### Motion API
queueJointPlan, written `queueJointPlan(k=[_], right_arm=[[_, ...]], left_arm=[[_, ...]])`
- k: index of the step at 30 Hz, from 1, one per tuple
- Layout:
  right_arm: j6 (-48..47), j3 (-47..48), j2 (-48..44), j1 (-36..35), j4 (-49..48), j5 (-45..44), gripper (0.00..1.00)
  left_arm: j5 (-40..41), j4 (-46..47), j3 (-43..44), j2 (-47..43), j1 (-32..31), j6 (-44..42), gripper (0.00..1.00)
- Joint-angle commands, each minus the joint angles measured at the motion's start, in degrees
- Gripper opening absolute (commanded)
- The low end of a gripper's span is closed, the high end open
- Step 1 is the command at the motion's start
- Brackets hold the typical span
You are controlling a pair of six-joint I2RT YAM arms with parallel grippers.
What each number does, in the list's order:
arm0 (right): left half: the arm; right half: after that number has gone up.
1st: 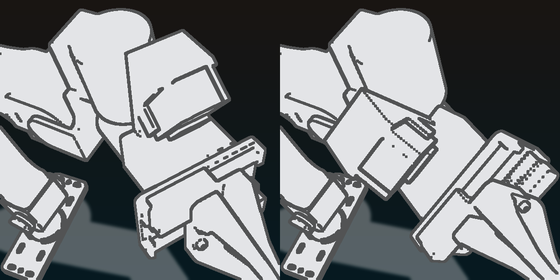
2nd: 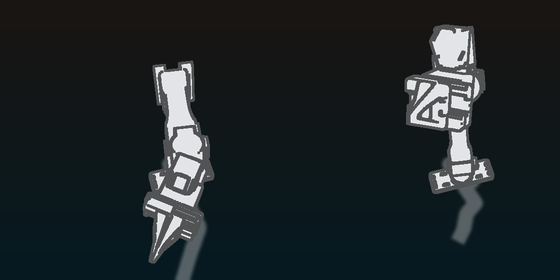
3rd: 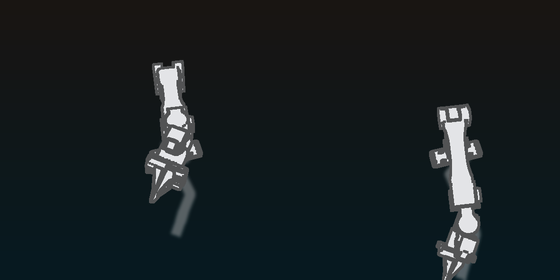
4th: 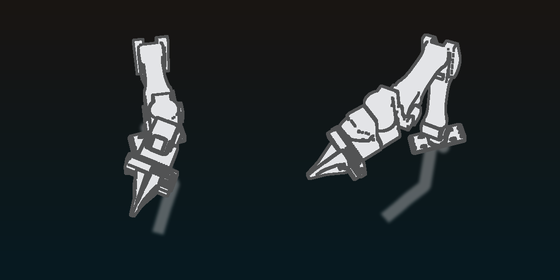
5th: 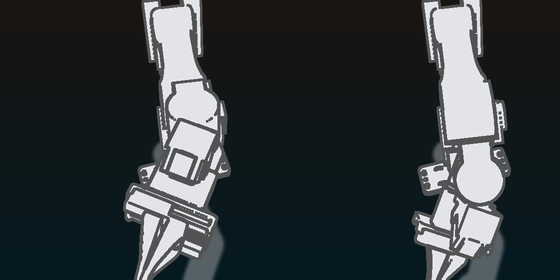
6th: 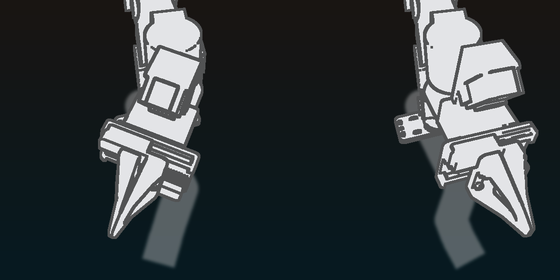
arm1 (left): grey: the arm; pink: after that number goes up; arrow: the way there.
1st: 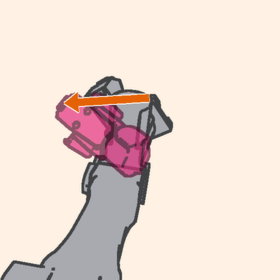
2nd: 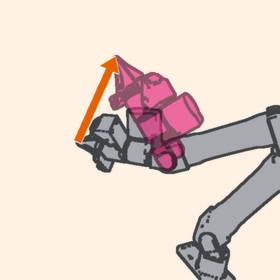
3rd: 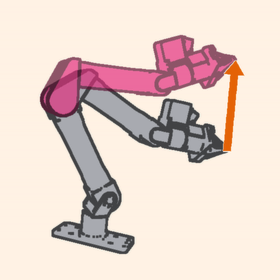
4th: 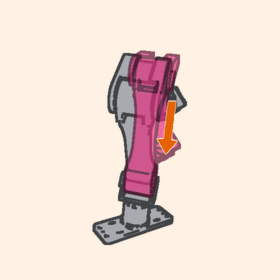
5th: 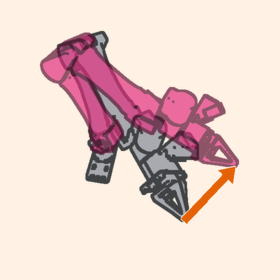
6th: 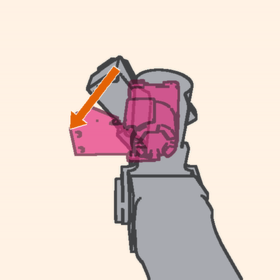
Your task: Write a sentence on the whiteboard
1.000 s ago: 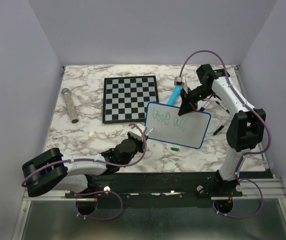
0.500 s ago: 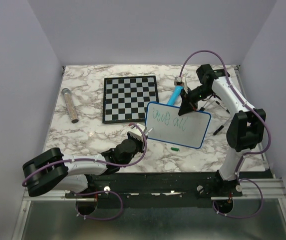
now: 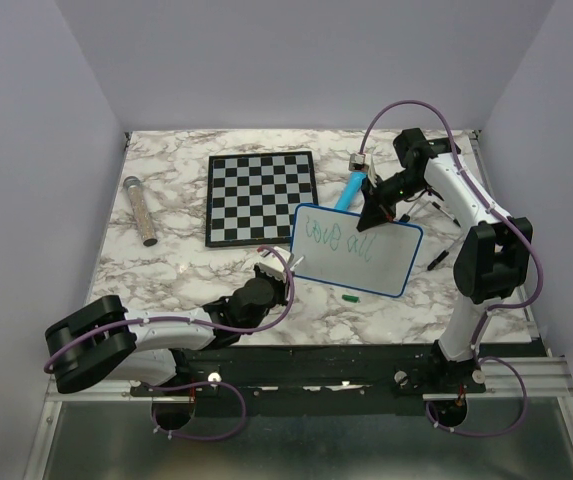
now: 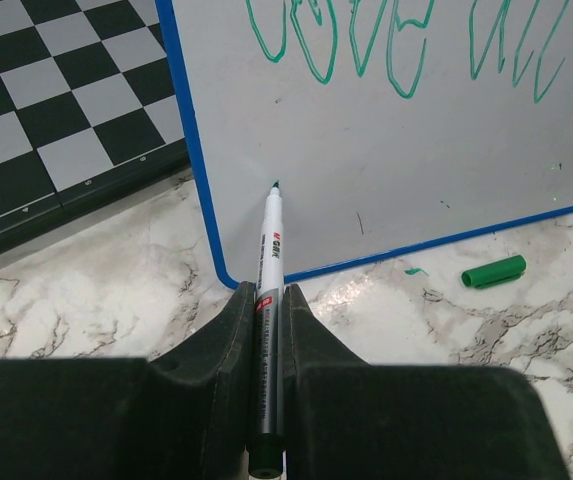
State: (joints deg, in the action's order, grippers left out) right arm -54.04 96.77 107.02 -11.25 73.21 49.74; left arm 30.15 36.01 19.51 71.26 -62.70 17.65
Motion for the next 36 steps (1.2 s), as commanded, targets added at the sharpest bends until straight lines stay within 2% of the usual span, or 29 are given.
queueJointPlan(k=[1, 20, 36], right_arm=[[0.08, -0.36, -0.85, 0.26, -0.70, 0.01, 0.01], [0.08, -0.27, -0.76, 0.17, -0.61, 0.10, 0.01], [-0.10, -0.18, -0.76, 0.26, -0.44, 0.19, 0.01]], left_arm=[[2.28, -1.64, 1.06, -1.04, 0.29, 0.72, 0.00], [0.35, -7.79, 0.53, -2.88, 0.56, 3.00, 0.00], [-4.05, -5.95, 1.41, -1.04, 1.26, 3.18, 0.00]])
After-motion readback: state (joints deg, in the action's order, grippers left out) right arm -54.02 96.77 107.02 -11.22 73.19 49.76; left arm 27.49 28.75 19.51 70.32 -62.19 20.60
